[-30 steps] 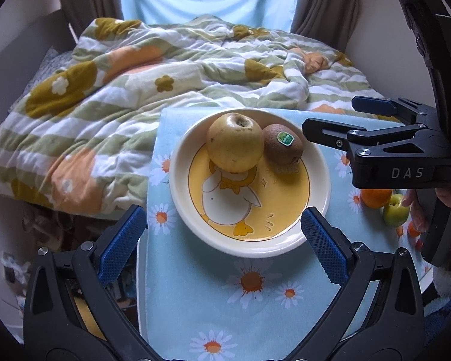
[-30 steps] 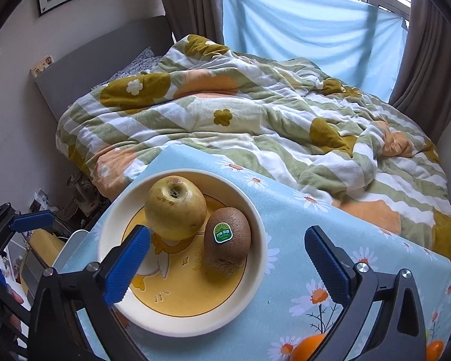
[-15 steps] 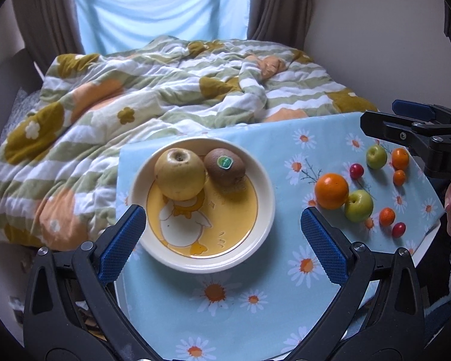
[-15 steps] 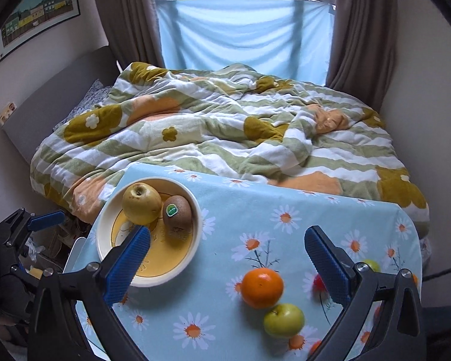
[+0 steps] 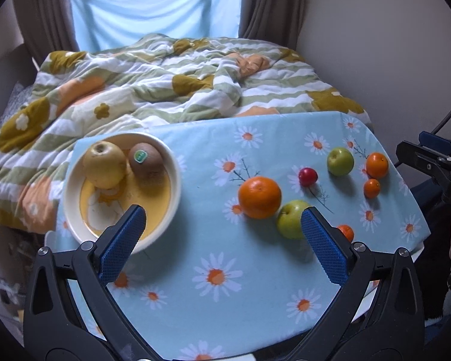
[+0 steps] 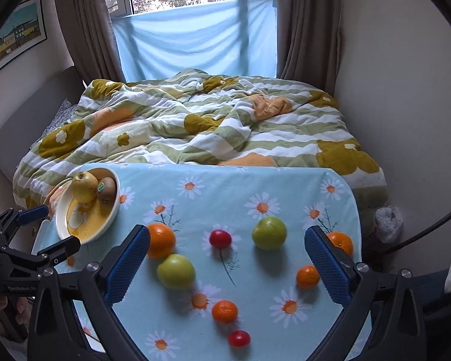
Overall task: Organize fruits
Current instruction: 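Move both tools back toward the loose fruits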
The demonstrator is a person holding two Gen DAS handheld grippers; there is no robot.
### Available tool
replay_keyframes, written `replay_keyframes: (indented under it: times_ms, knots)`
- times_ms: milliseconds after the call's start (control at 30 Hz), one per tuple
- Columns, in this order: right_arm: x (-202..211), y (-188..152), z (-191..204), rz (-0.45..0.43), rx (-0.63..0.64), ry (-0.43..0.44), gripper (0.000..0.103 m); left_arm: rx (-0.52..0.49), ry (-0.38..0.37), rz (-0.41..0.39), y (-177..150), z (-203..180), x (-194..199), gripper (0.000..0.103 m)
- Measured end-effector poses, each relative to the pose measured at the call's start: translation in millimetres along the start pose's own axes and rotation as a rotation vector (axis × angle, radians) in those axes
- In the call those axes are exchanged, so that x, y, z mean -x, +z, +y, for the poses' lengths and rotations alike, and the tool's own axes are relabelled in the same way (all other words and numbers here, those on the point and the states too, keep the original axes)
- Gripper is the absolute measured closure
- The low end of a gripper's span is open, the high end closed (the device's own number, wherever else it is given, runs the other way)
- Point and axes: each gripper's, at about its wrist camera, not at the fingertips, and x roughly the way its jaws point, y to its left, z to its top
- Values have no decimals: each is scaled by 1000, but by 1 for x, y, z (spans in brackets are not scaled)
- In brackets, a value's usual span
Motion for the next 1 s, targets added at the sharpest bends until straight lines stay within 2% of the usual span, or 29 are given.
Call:
replay_keyframes:
  times_ms: [333, 733, 867, 1000]
  knots:
    - [-14, -41, -64, 62, -1, 26, 1, 59, 10, 40, -20, -63, -31, 0]
    - [-61, -80, -93, 168, -30, 37, 1, 102, 23, 94, -36, -85, -87, 2]
    - [-75, -85, -94, 189, -39, 42, 1, 122, 18, 113, -37, -86, -104, 18]
    - [-85, -89, -93, 191, -46, 42, 1, 136, 15, 126, -37, -85, -117, 21]
